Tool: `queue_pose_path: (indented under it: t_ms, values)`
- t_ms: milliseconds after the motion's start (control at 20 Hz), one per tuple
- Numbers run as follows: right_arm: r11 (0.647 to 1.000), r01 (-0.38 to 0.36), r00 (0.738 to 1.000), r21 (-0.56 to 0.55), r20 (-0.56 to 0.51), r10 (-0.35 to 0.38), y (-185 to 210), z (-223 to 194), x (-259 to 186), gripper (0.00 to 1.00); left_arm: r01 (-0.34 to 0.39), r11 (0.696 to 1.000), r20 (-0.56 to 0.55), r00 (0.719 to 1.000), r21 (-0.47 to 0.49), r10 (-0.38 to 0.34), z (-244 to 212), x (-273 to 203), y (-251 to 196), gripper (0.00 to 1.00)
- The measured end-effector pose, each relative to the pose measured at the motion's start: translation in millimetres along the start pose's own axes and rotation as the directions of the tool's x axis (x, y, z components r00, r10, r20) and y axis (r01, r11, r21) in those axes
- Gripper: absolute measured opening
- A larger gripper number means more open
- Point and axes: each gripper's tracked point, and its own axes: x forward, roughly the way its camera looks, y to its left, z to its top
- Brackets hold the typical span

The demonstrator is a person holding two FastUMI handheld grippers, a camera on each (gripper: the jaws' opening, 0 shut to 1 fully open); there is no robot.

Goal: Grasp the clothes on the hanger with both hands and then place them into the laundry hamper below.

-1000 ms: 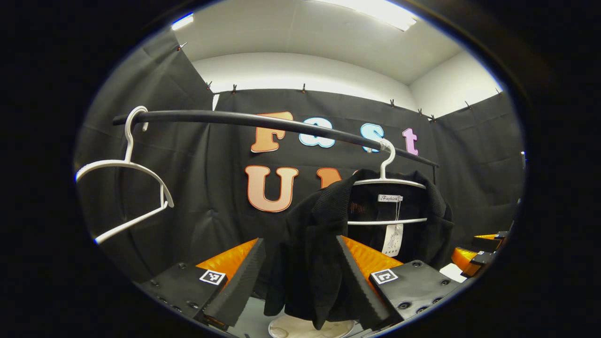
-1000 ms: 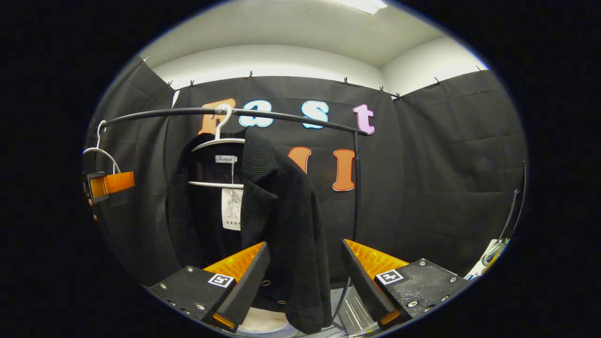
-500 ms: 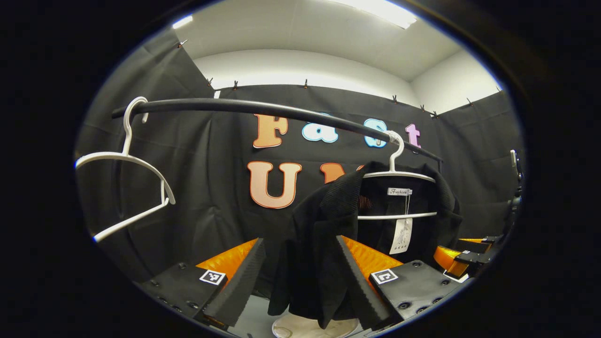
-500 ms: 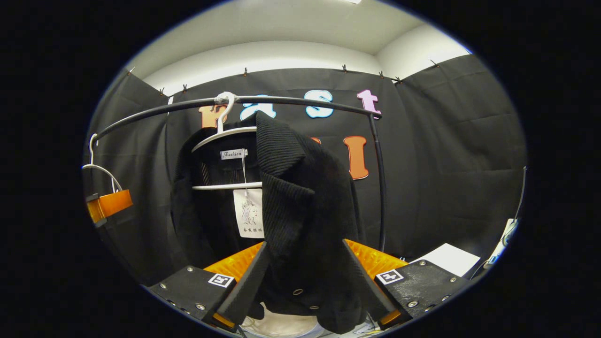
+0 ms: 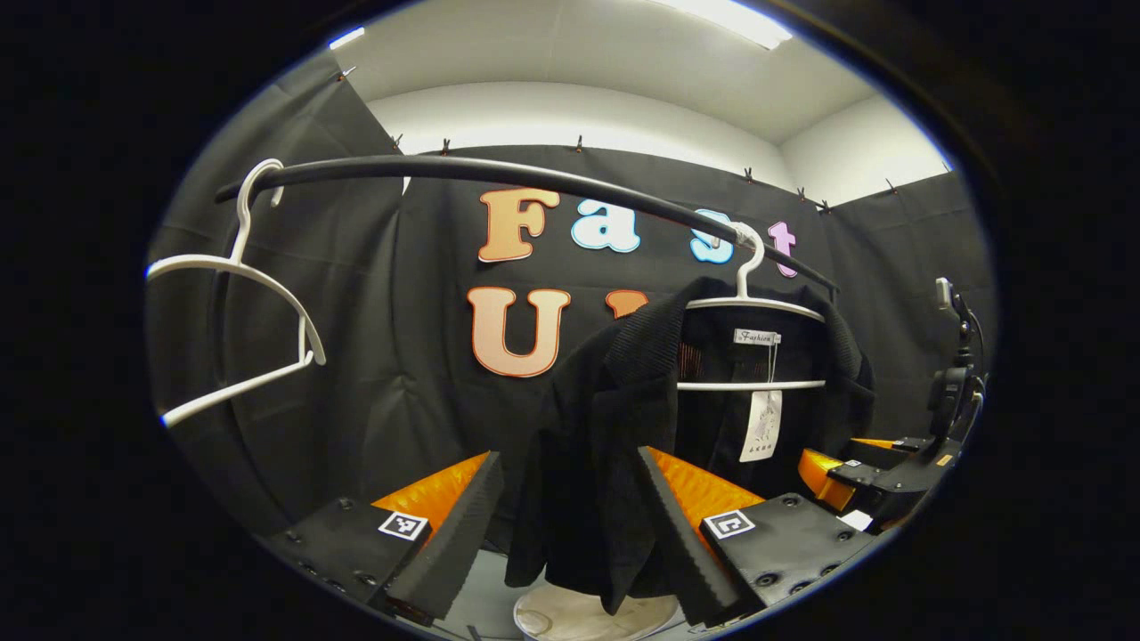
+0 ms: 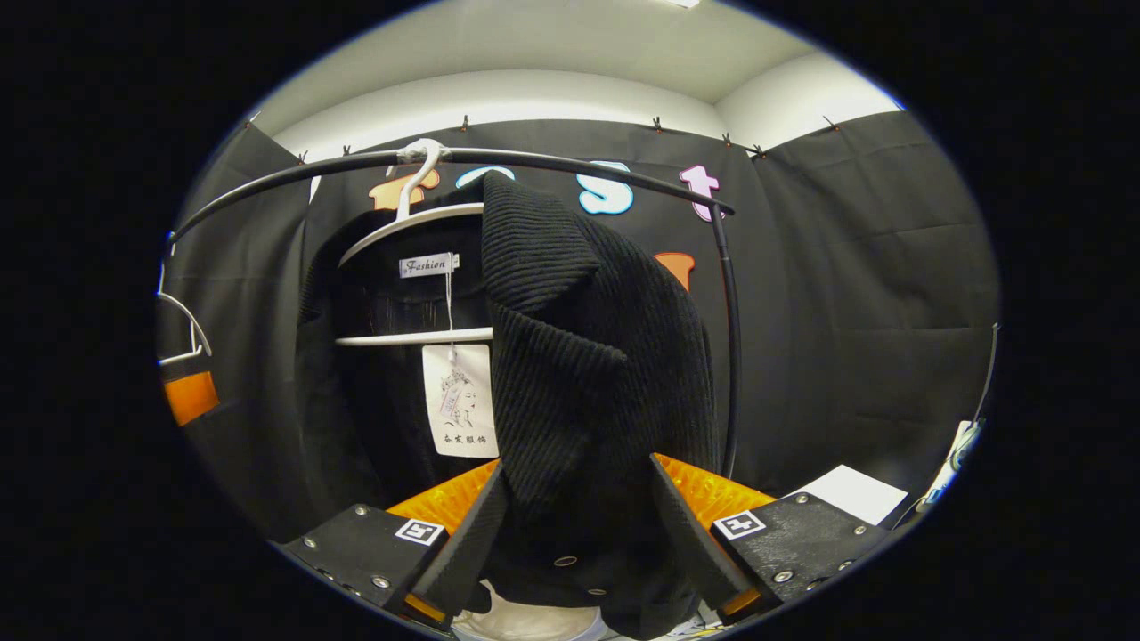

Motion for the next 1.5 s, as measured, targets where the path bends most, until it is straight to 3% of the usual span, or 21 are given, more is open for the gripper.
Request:
queue_pose_path:
  t_ms: [50,100,250,300,350,400,450,550,600,750,800,850,900,950,1000,1100,1150,1300,1400,1500]
  values:
    - [1.000,-0.001,1.000,0.001,-0.004,0.001,0.3,-1.0,3.6,1.00,0.006,1.000,-0.004,1.000,-0.006,-0.006,-1.8,-0.7,-2.6,0.93]
    - [1.000,-0.004,1.000,0.007,-0.006,0.004,0.9,-1.5,7.4,0.94,0.015,1.000,-0.006,1.000,-0.012,-0.016,-4.3,0.4,-6.0,0.93]
    - [1.000,-0.019,1.000,0.025,-0.011,0.019,4.1,-4.0,17.1,0.88,0.048,0.999,-0.011,0.999,-0.024,-0.048,-10.9,4.7,-17.5,0.96]
    - [0.999,-0.019,1.000,0.027,-0.013,0.019,4.1,-5.3,19.9,0.94,0.061,0.998,-0.012,0.998,-0.027,-0.062,-12.8,6.3,-22.8,0.96]
    - [0.999,-0.021,1.000,0.027,-0.013,0.022,3.8,-5.2,23.4,0.83,0.076,0.997,-0.010,0.997,-0.030,-0.076,-13.0,8.7,-27.0,0.96]
    - [0.999,-0.024,1.000,0.028,-0.014,0.024,4.9,-6.0,28.0,0.90,0.090,0.995,-0.012,0.996,-0.034,-0.091,-14.5,11.4,-31.8,0.97]
    - [0.999,-0.026,0.999,0.029,-0.020,0.027,4.9,-8.3,30.5,0.77,0.103,0.994,-0.015,0.995,-0.034,-0.104,-17.0,14.5,-35.6,0.96]
    - [0.999,-0.030,0.999,0.029,-0.030,0.031,4.3,-12.9,35.8,0.71,0.120,0.992,-0.028,0.992,-0.026,-0.121,-22.2,20.5,-41.4,0.96]
    - [0.999,-0.028,0.999,0.027,-0.033,0.029,2.5,-14.8,37.6,0.76,0.128,0.991,-0.032,0.991,-0.023,-0.129,-26.4,25.2,-46.0,0.96]
    - [0.999,-0.022,0.999,0.038,-0.039,0.024,-3.6,-17.5,38.7,0.56,0.162,0.986,-0.051,0.985,-0.037,-0.164,-37.0,39.2,-60.2,0.94]
    - [0.999,-0.022,0.999,0.047,-0.042,0.024,-4.9,-18.7,38.9,0.36,0.165,0.985,-0.061,0.984,-0.043,-0.167,-41.3,44.0,-62.1,0.93]
    - [0.998,-0.022,0.999,0.054,-0.045,0.024,-6.0,-20.0,37.3,0.29,0.166,0.985,-0.069,0.983,-0.049,-0.169,-45.7,49.1,-62.0,0.93]
    - [0.998,-0.021,0.999,0.059,-0.047,0.024,-7.9,-20.7,35.7,0.34,0.166,0.985,-0.078,0.982,-0.051,-0.169,-49.4,54.8,-61.0,0.96]
    - [0.998,-0.022,0.999,0.063,-0.048,0.025,-6.4,-20.3,37.1,0.18,0.162,0.986,-0.085,0.983,-0.049,-0.165,-55.0,61.9,-61.2,0.97]
    - [0.998,-0.022,0.998,0.065,-0.049,0.025,-6.6,-20.3,36.5,0.23,0.153,0.987,-0.091,0.983,-0.043,-0.157,-60.6,68.7,-59.5,0.96]
    - [0.997,-0.025,0.998,0.069,-0.049,0.028,-9.5,-20.0,32.4,0.10,0.135,0.990,-0.110,0.984,-0.028,-0.137,-70.0,78.8,-57.8,0.97]
    - [0.997,-0.027,0.998,0.070,-0.050,0.031,-10.1,-20.3,31.1,0.16,0.129,0.991,-0.121,0.984,-0.022,-0.131,-74.6,85.0,-57.3,0.97]
    - [0.995,-0.038,0.997,0.088,-0.056,0.043,-10.0,-19.9,26.1,0.16,0.123,0.992,-0.165,0.978,-0.023,-0.125,-92.6,100.4,-57.9,0.97]
    - [0.995,-0.039,0.998,0.090,-0.055,0.044,-12.6,-18.6,23.2,0.10,0.117,0.993,-0.183,0.976,-0.024,-0.119,-102.5,108.5,-58.2,1.00]
    - [0.995,-0.042,0.997,0.090,-0.057,0.048,-15.8,-17.0,17.8,0.08,0.104,0.995,-0.191,0.976,-0.006,-0.103,-108.2,115.1,-53.1,0.97]
